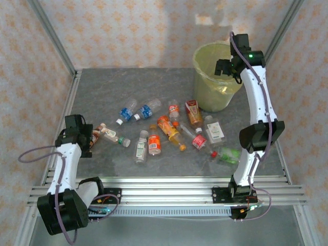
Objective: Put the plastic bottles in the bin
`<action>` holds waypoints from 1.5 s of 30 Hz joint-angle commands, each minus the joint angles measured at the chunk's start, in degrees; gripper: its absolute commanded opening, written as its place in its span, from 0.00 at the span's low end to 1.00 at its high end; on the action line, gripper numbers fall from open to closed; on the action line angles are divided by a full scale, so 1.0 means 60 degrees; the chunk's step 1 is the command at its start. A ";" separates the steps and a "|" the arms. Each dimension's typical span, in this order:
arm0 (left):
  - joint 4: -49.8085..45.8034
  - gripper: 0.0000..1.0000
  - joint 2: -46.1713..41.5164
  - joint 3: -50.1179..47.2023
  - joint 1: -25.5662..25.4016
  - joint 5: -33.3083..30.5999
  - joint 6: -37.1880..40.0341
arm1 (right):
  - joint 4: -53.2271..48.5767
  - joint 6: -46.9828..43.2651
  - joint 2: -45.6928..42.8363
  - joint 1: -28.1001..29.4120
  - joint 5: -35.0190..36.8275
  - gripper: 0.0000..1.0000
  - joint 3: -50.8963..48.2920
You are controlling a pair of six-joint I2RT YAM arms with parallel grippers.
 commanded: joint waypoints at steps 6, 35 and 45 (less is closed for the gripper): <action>0.1055 1.00 -0.0043 -0.0687 0.0036 -0.0963 -0.2249 | 0.0317 0.0202 -0.0641 0.0017 0.0036 0.99 -0.0173; 0.3747 1.00 0.3482 -0.0494 0.0167 -0.2002 -0.2948 | 0.0329 0.0245 -0.0509 0.0289 -0.0130 0.99 -0.0265; 0.4063 0.90 0.4724 0.0195 0.0270 -0.2075 -0.2607 | 0.0382 0.0273 -0.0451 0.0412 -0.0100 0.99 -0.0426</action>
